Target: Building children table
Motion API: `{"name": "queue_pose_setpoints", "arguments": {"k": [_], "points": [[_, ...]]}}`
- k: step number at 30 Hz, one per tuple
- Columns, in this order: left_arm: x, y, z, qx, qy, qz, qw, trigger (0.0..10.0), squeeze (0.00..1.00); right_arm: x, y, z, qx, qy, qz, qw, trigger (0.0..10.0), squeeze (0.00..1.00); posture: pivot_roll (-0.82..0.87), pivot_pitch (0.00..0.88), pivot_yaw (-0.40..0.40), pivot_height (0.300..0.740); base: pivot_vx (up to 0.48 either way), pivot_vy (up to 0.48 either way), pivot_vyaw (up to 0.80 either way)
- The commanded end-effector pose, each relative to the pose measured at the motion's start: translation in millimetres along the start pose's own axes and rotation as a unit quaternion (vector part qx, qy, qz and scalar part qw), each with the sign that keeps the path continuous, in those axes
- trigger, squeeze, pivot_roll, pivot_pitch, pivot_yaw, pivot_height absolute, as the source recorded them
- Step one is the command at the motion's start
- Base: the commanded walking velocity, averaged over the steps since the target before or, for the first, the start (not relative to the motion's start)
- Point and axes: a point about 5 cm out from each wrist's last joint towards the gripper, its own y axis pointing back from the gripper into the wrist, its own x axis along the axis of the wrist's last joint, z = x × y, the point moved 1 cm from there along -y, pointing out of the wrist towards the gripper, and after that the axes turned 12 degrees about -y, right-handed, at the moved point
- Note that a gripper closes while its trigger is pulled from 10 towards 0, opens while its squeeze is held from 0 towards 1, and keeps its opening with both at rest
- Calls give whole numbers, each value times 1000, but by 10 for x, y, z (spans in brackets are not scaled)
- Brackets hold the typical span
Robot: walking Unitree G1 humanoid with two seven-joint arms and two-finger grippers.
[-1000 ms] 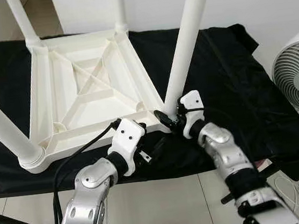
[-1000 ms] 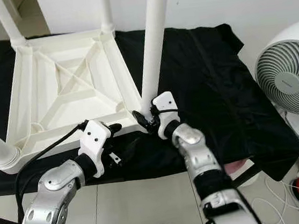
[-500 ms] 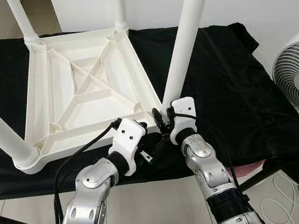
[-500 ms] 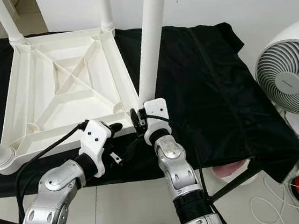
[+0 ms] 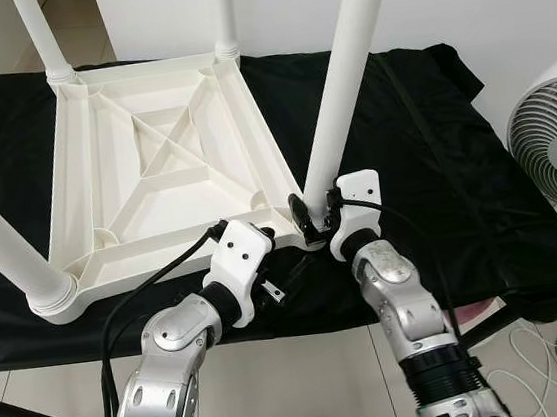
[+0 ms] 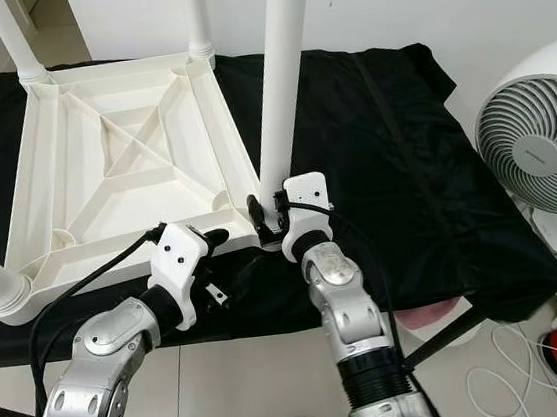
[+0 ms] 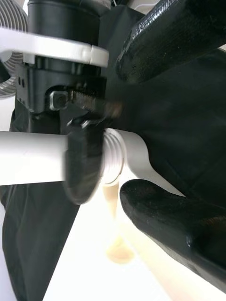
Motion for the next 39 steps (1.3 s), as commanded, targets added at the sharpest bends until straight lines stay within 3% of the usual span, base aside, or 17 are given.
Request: {"name": "queue_pose_setpoints", "arguments": {"k": [1,3,6,17,18,27,28,30,31,33,37,39], "points": [[-17,-13,-44,41,-1,-7,999,10000,0,22,-25,17,73,20,-5,997,10000,0,-49,65,-41,740,0,0,0],[-16,-17,-57,41,-2,-6,999,10000,0,88,-56,77,146,63,-11,987,10000,0,-49,66,-37,740,0,0,0],[-14,-16,-72,40,-4,-7,999,10000,0,96,-110,123,174,88,-29,980,10000,0,-43,71,-33,740,0,0,0],[-1,16,-76,49,-5,-8,999,10000,0,41,-156,170,246,105,-77,961,10000,0,-24,74,-42,740,0,0,0],[-2,21,-80,52,-4,-9,999,10000,0,23,-154,182,253,106,-82,958,0,0,-17,76,-45,740,0,0,0],[-5,40,-92,54,-6,-11,998,10000,0,-69,-173,212,257,87,-89,958,0,0,-8,71,-35,740,0,0,0],[-4,43,-91,53,-7,-11,998,10000,0,-77,-170,225,244,82,-88,962,4549,0,-8,80,-33,740,0,0,0],[-6,43,-90,53,-7,-12,999,10000,0,-84,-171,241,237,80,-87,964,4549,0,-8,77,-35,740,0,0,0],[-6,40,-95,53,-7,-11,999,10000,0,-79,-183,265,223,75,-86,968,10000,0,-11,73,-33,740,0,0,0],[-6,40,-95,53,-7,-11,999,10000,0,-79,-183,265,223,75,-86,968,10000,0,-11,73,-33,740,0,0,0],[-7,21,-74,47,-3,-10,999,10000,0,-73,-172,259,153,49,-62,985,10000,0,-22,79,-32,740,0,0,0],[-7,18,-69,46,-2,-9,999,10000,0,-70,-166,241,144,43,-56,987,10000,0,-22,79,-32,740,0,0,0]]}}
